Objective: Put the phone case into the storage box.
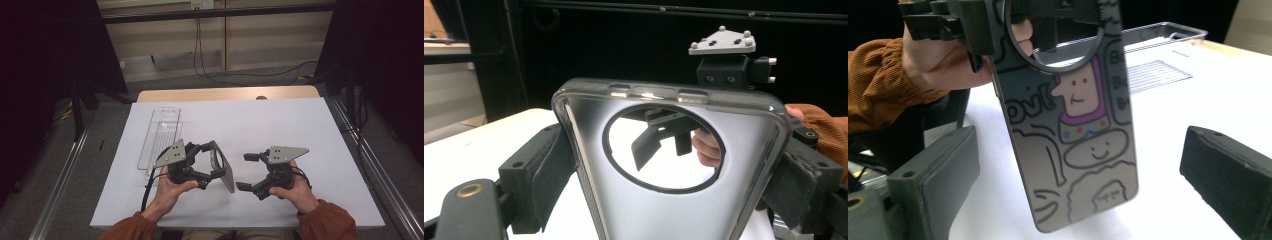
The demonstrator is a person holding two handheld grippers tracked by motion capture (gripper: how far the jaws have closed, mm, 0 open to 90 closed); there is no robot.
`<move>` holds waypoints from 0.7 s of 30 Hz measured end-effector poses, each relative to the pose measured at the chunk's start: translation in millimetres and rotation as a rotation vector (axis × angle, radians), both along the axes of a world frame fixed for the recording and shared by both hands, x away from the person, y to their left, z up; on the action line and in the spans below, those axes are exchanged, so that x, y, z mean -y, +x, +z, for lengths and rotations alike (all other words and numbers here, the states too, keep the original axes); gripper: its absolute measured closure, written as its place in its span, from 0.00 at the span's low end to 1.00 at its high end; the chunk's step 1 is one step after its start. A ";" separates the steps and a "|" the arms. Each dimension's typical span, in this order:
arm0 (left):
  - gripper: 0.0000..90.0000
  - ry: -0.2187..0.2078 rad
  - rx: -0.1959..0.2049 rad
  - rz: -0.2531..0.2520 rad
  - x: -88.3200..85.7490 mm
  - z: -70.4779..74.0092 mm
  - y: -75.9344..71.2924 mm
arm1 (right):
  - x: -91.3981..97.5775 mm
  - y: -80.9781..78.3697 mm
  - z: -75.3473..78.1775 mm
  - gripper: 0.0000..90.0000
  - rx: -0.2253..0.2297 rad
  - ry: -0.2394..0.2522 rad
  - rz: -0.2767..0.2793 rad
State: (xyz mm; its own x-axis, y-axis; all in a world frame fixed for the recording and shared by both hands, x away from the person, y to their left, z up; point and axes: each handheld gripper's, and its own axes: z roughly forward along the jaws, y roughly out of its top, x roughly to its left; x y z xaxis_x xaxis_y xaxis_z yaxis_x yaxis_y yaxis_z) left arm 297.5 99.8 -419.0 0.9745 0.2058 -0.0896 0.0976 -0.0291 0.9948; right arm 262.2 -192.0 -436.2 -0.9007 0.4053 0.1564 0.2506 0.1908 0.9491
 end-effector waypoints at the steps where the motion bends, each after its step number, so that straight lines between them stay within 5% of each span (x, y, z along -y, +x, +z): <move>1: 0.16 0.004 0.002 0.014 -0.8 0.4 -0.1 | 1.5 0.0 0.4 0.02 0.000 0.003 -0.006; 3: 0.16 0.010 0.006 0.061 -1.9 1.0 -1.1 | 4.1 -1.0 0.5 0.02 0.000 0.001 -0.031; 8: 0.16 0.004 -0.001 0.067 -6.4 3.0 0.6 | 10.3 -2.3 0.9 0.02 0.008 0.000 -0.095; 9: 0.16 0.004 0.001 0.115 -6.3 3.7 -1.1 | 11.4 -2.5 1.2 0.02 0.006 0.004 -0.118; 11: 0.16 0.014 0.002 0.089 -8.7 4.9 0.2 | 16.0 -4.1 1.8 0.03 0.007 0.010 -0.157; 21: 0.16 0.032 -0.017 0.193 -13.6 8.7 -0.6 | 37.3 -18.7 -3.6 0.03 0.018 0.010 -0.259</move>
State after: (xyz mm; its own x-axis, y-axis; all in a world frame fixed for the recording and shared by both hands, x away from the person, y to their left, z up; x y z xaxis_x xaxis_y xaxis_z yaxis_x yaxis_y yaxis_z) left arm 297.0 113.4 -410.3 0.9149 0.3921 -0.0957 0.1207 -0.0396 0.9919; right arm 243.5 -229.2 -439.8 -0.7696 0.6214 0.1466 0.2732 0.1130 0.9553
